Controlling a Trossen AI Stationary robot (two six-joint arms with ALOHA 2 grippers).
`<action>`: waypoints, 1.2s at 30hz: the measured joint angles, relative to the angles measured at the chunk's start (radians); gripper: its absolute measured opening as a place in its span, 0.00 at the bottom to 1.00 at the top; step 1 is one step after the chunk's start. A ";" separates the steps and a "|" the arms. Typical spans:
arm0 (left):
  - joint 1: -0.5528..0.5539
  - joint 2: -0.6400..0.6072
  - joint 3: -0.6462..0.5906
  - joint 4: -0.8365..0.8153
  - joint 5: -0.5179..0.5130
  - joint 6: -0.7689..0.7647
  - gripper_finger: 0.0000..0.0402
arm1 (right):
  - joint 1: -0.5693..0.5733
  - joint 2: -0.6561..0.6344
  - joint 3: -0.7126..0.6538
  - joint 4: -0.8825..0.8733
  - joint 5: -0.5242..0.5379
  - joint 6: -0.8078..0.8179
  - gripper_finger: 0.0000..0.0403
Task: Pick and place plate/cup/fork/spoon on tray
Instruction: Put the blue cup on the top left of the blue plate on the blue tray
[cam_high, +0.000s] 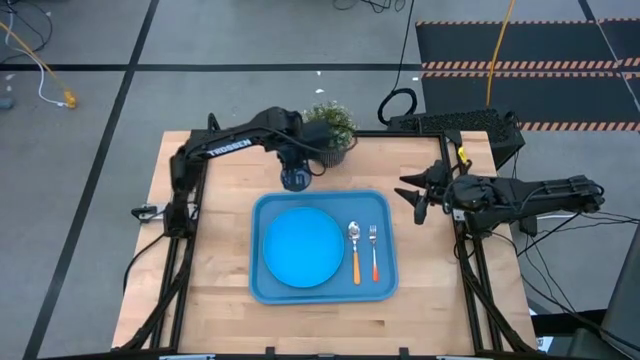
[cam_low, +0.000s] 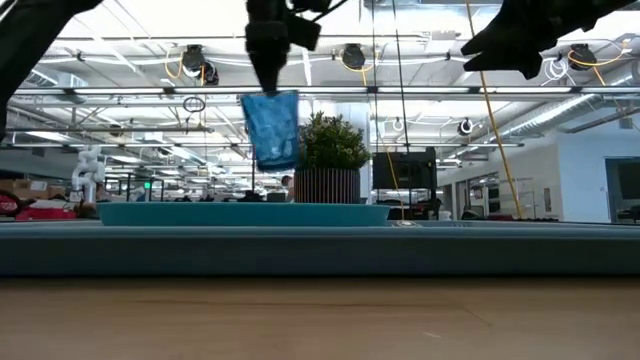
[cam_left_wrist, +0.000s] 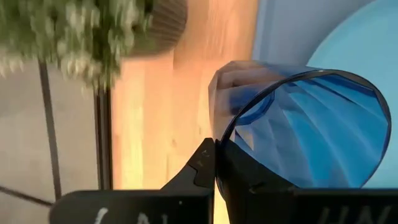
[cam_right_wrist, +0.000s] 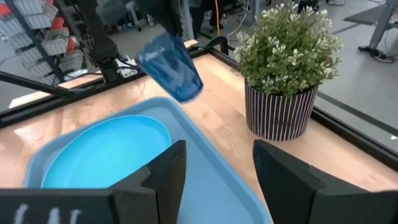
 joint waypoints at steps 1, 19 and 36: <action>0.006 -0.018 -0.024 -0.002 0.000 -0.009 0.02 | 0.000 0.002 0.000 -0.004 0.000 0.000 0.45; 0.027 -0.264 -0.503 0.071 0.098 -0.158 0.02 | 0.000 0.007 0.000 -0.078 -0.023 0.023 0.45; 0.027 -0.277 -0.766 0.227 0.190 -0.169 0.02 | 0.001 0.005 0.000 -0.105 -0.029 0.000 0.45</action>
